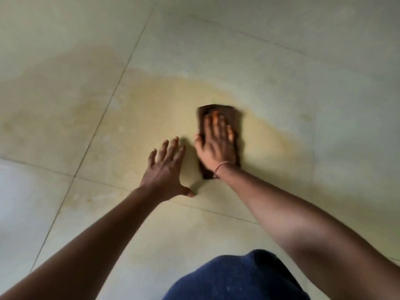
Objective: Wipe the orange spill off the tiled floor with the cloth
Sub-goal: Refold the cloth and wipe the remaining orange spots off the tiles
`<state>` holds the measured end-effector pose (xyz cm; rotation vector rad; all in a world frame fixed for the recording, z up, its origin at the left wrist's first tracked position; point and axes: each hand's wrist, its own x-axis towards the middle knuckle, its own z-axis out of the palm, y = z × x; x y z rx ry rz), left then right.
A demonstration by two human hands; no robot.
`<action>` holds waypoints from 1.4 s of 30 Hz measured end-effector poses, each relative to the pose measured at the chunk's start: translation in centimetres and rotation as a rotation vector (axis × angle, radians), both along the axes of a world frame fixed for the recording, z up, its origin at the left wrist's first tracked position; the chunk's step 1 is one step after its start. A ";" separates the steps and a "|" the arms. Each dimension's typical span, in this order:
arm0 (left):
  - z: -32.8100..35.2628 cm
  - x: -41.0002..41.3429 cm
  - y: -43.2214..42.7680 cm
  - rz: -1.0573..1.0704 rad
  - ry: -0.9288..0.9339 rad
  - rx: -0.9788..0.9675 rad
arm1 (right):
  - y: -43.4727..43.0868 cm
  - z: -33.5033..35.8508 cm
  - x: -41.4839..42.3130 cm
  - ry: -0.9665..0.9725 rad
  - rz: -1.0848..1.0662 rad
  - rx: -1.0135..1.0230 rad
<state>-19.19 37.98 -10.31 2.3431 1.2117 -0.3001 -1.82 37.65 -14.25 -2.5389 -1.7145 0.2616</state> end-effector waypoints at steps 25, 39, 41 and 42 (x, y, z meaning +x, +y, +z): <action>0.4 -26.7 -4.9 0.601 0.139 -0.080 | -0.1 -0.5 -25.5 0.053 0.720 0.027; 0.8 -28.7 -4.8 0.733 0.048 -0.089 | -6.8 -0.8 -25.2 0.055 1.094 -0.034; 1.0 -30.1 -4.2 0.770 0.047 -0.089 | -6.1 -0.3 -20.4 0.089 1.137 -0.042; 0.9 -30.7 -3.7 0.787 0.045 -0.098 | -3.7 -0.8 -18.8 0.074 1.057 -0.010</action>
